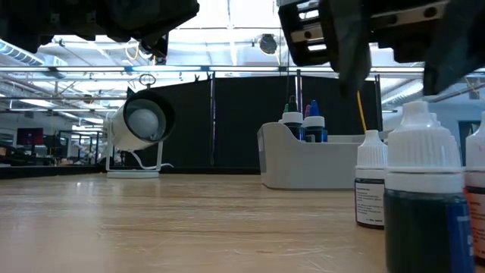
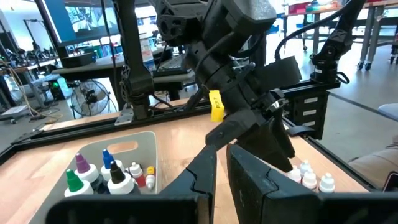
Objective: Pick & Place food coloring
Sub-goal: Put the small green food coloring bottle into the gray bin
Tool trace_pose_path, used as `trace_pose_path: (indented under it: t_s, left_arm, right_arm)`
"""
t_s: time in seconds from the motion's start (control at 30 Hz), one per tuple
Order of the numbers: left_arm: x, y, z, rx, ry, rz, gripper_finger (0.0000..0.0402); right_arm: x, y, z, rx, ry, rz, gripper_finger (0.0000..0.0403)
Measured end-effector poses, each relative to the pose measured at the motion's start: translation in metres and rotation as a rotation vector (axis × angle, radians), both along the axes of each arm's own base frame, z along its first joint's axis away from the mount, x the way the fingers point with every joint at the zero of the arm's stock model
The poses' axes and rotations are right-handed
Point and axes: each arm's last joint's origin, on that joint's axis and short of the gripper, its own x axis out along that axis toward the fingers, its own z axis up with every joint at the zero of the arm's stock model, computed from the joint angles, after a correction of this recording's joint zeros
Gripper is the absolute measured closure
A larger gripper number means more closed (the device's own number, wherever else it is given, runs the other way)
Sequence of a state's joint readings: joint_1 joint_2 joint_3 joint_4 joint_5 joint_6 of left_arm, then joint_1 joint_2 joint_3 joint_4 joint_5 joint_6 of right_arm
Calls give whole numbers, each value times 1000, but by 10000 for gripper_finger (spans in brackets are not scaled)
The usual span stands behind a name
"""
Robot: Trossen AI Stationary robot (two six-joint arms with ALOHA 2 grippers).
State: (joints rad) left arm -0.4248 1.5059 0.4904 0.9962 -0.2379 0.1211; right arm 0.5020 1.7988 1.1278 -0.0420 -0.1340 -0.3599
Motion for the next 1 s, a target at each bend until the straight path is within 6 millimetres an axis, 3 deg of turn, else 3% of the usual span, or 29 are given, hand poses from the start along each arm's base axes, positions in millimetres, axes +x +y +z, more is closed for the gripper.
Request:
trace_pose_path:
  t_s: [0.17,0.43,0.77,1.0]
  left_arm:
    - [0,0,0,0,0,0,355]
    - [0,0,-1,4,7,0,355]
    - [0,0,-1,6,13,-1,355]
    - [0,0,-1,6,13,-1,355]
  right_arm:
    - [4,-6,-1,-3,-7,-11,254]
    - [9,-8,-19,-33,28,-11,254]
    - [8,-7,-19,-13,43,8,255]
    - [8,-7,-39,-4,54,-15,255]
